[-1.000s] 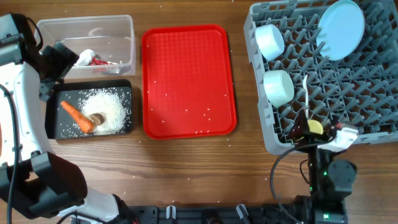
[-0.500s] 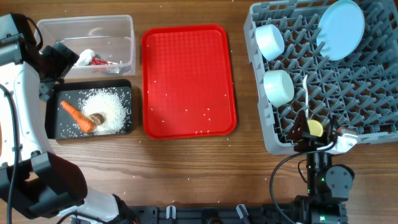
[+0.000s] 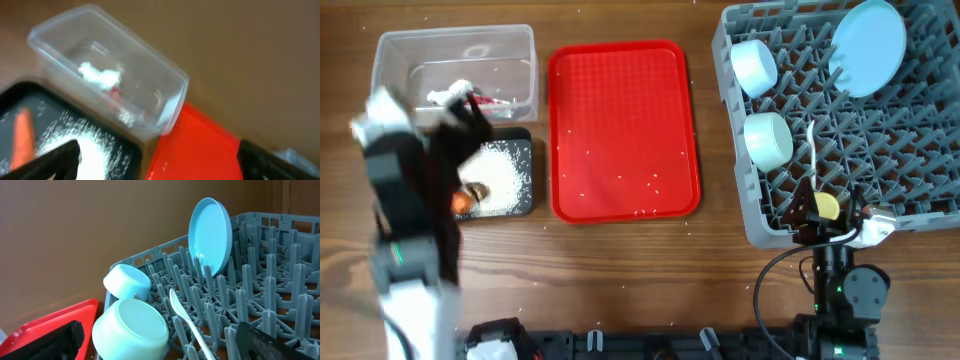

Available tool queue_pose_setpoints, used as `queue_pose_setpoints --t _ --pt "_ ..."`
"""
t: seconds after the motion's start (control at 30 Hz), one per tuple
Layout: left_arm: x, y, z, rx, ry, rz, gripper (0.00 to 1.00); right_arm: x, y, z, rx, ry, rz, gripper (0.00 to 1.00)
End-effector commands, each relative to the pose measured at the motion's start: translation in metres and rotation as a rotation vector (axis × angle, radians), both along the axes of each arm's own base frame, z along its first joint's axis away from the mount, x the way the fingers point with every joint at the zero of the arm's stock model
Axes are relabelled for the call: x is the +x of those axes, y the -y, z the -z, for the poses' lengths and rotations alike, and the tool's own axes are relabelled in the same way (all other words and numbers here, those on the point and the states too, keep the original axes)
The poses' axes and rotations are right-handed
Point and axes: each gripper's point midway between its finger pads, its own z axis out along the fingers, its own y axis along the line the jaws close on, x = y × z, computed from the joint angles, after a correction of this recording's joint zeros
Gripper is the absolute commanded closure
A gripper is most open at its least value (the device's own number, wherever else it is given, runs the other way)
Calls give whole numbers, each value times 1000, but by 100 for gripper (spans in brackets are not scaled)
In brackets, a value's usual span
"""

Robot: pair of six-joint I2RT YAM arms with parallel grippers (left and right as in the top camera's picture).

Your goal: Sort waste into correct bins and load items into the dishwasher rack

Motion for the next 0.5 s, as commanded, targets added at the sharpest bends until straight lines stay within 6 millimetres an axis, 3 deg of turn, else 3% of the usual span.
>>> queue_pose_setpoints --t 0.0,0.17,0.47 --pt "-46 17 47 8 47 37 0 0 -4 1 8 6 -21 0" --pt "-79 18 81 55 157 2 0 0 -4 1 8 6 -21 0" --pt "-84 6 107 125 302 -64 0 0 -4 1 8 6 -21 0"
